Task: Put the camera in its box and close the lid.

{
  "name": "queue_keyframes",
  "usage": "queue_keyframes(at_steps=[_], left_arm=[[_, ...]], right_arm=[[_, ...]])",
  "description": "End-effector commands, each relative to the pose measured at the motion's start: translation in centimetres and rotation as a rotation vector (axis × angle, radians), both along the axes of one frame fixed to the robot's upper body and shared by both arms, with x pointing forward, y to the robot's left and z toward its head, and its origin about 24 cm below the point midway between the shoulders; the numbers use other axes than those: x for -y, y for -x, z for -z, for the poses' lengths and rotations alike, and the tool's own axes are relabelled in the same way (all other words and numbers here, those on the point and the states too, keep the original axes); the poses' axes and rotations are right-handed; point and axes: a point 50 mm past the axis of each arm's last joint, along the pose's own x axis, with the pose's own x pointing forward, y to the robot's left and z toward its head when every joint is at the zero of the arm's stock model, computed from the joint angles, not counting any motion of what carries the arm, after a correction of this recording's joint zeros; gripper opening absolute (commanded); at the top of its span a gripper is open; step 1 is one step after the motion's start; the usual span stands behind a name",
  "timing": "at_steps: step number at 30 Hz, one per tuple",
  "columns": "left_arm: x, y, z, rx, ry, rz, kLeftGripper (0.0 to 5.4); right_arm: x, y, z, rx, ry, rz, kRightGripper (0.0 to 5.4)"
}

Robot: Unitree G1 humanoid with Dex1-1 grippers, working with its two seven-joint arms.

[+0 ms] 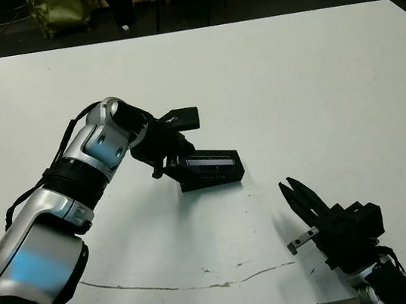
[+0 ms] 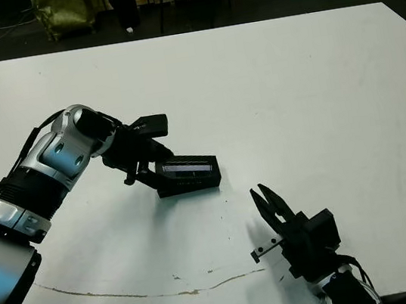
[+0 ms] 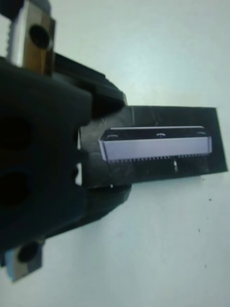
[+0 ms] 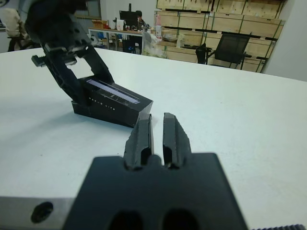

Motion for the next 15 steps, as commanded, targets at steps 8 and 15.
queue_keyframes(at_steps=[8,15], left_arm=[[-3.1,0.1,2.2,-0.041,-0.101,-0.095,2.36],[-4.4,0.3,2.7,-0.055,-0.100,-0.130,2.36]], right_arm=[[0.3,0.5,0.5,-0.047,0.006,0.019,0.00],[0.6,0.5,0.3,-0.051,0.000,0.030,0.00]])
